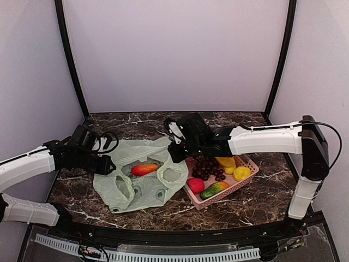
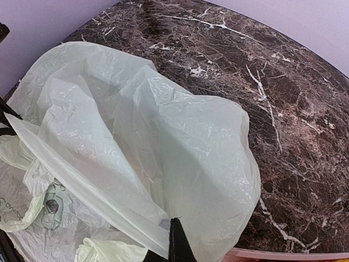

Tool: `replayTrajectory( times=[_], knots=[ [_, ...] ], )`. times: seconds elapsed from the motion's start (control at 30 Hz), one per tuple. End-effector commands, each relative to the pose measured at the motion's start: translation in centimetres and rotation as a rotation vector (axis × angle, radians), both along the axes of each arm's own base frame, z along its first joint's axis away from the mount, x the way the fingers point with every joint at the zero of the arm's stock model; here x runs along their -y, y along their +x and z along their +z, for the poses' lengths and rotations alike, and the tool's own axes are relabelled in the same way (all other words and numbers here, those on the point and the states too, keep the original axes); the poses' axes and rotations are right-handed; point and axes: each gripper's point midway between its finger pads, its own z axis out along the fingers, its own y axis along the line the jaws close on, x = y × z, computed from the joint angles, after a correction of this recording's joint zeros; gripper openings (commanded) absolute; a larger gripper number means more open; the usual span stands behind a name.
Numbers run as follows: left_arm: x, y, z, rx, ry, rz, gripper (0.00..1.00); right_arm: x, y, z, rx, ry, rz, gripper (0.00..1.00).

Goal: Untie the knot of the plastic bag and take out the fruit
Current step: Adjust the bag opening for the takeout bag.

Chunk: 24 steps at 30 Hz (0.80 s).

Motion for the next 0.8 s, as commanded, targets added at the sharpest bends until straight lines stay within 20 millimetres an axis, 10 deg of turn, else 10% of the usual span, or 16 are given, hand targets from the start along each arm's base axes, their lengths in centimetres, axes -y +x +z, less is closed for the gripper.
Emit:
replayTrajectory(
  times=[0.0, 0.27, 0.4, 0.77],
  knots=[
    [-0.3, -0.2, 0.3, -0.004, 0.061, -0.096, 0.24, 1.2, 1.3, 1.5, 0.021, 0.034, -0.025, 0.0],
    [2.8, 1.5, 7.6, 0.114, 0.026, -0.304, 0.82, -0.2, 1.3, 1.5, 0.018, 0.052, 0.022, 0.0],
    [5.9, 2.2, 10.2, 0.149, -0.06, -0.455, 0.93, -0.6, 1.6, 1.5, 0.021, 0.055, 0.026, 0.0],
    [10.4, 4.0, 6.5, 0.063, -0.127, -0.69, 0.99, -1.7, 2.4, 1.5, 0.016, 0.068, 0.034, 0.0]
  ],
)
